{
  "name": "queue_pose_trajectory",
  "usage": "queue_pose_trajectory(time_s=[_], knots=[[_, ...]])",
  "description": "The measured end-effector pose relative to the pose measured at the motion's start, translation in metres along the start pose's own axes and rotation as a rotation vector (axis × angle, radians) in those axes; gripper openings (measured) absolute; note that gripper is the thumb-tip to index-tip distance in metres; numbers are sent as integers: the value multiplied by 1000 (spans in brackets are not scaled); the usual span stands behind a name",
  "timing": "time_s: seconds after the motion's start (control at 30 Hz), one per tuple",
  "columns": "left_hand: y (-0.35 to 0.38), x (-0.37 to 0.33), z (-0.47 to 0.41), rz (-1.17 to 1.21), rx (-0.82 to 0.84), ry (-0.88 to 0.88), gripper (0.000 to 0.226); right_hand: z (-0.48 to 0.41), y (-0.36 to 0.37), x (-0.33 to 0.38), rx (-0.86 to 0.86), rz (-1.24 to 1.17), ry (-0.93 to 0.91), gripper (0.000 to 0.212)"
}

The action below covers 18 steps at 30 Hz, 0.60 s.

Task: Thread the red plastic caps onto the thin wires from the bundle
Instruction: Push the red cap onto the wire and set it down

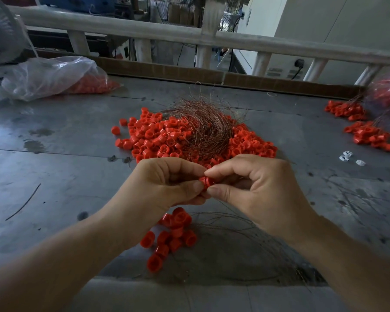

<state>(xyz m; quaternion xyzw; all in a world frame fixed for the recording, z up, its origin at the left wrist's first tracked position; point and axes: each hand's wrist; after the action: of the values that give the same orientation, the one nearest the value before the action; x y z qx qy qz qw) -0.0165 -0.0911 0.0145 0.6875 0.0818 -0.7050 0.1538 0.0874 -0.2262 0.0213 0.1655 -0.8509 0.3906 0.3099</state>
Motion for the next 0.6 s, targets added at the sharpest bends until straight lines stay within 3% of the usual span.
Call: queue_pose_trajectory(time_s=[0.6], knots=[[0, -2, 2, -15, 46, -15, 21, 0, 2, 3, -32, 81, -88, 20]])
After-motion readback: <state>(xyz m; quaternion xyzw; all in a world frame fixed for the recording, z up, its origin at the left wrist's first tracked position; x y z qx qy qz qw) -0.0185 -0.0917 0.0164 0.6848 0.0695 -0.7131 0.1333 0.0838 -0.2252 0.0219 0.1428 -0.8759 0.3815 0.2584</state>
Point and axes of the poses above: each hand's wrist, its own z-axis away from the middle knuckle, its own y-axis out of the palm, x = y × z, and after that the axes turned 3 degrees about -y, right-handed
